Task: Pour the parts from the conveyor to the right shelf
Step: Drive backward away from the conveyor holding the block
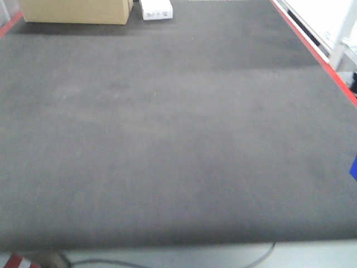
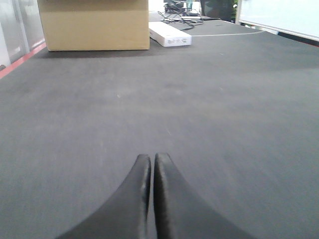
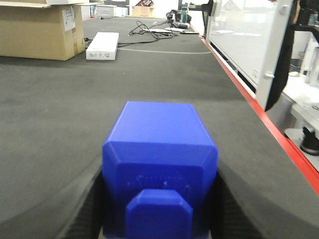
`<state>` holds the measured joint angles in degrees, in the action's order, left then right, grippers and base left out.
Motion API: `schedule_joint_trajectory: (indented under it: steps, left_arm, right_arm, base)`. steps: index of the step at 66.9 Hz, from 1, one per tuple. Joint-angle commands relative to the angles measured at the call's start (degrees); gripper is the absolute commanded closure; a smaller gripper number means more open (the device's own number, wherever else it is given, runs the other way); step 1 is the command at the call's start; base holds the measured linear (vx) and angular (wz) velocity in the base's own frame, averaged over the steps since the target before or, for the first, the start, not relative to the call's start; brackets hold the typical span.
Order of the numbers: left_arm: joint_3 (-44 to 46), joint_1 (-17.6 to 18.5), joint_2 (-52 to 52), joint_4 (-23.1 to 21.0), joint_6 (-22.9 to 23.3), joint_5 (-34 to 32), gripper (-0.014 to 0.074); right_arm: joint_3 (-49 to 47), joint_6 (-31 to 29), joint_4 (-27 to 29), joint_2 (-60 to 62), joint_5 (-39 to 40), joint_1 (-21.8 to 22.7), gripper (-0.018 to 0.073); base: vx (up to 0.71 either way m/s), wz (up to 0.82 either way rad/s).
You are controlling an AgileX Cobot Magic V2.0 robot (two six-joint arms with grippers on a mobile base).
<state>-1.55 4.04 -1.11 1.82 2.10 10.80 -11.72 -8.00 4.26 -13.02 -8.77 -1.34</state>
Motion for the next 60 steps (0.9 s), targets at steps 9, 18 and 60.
schedule_joint_trajectory:
  steps: [9,18,60]
  left_arm:
    - [1.0,0.1,-0.2,-0.1,0.4,-4.0,0.0603]
    - [1.0,0.1,-0.2,-0.1,0.4,-4.0,0.0603]
    - [1.0,0.1,-0.2,-0.1,0.4,-4.0,0.0603]
  right_arm:
    - [-1.4,-0.6,0.0,-0.5,4.8,0.2,0.0561]
    - [-1.4,-0.6,0.0,-0.5,4.8,0.2,0.0561]
    - [-1.4,-0.6,0.0,-0.5,4.8,0.2,0.0561]
  base:
    - [-0.43,-0.06]
    - [-0.43,-0.01]
    - [-0.36,0.08]
